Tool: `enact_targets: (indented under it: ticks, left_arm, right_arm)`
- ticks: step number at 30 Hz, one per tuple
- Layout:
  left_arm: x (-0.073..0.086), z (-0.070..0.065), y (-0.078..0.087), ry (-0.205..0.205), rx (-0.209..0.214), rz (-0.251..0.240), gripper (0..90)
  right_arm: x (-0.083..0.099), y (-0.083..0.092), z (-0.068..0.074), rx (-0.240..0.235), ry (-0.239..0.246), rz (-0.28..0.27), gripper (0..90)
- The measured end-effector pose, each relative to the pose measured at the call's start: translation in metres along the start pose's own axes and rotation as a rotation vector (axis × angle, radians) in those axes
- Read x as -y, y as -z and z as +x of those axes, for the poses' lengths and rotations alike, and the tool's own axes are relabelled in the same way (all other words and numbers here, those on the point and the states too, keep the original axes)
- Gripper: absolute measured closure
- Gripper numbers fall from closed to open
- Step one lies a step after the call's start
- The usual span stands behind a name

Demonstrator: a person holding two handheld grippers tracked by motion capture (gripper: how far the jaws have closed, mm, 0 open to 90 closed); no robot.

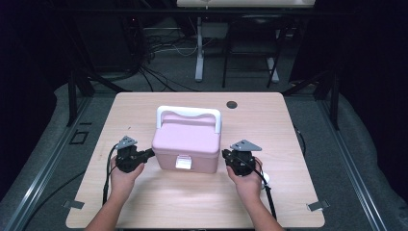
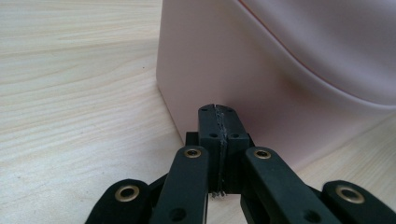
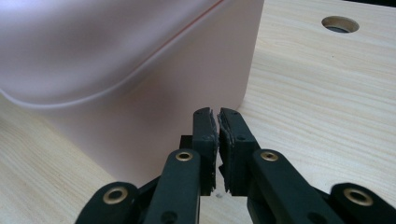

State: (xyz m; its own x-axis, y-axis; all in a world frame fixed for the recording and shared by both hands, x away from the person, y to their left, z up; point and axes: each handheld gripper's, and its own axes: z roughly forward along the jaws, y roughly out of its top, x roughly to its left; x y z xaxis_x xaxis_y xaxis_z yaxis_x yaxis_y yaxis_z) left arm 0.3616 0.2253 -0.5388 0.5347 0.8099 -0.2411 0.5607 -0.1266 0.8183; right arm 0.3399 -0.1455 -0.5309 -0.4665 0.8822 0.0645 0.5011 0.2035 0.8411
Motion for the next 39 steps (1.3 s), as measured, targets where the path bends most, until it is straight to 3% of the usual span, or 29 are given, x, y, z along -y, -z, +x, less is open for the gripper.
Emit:
enact_targets:
  ticks: [4, 6, 13, 26, 39]
  left_arm:
    - [-0.002, -0.005, 0.002, 0.004, 0.033, -0.012, 90.0]
    - [-0.005, -0.009, 0.003, -0.016, 0.032, -0.012, 90.0]
    - [-0.010, -0.017, 0.002, -0.026, 0.049, -0.018, 90.0]
    - [-0.008, -0.022, 0.006, -0.025, 0.031, -0.006, 90.0]
    - [-0.002, -0.027, 0.014, -0.018, 0.024, 0.000, 90.0]
  right_arm:
    - [-0.001, 0.000, -0.001, 0.003, 0.008, 0.001, 85.6]
    - [-0.001, 0.000, -0.001, 0.002, 0.001, -0.001, 86.2]
    - [-0.002, 0.003, -0.008, 0.013, -0.002, 0.002, 88.0]
    - [-0.002, 0.007, -0.008, -0.018, 0.014, 0.018, 90.0]
    - [0.002, 0.016, 0.002, -0.009, 0.041, 0.035, 90.0]
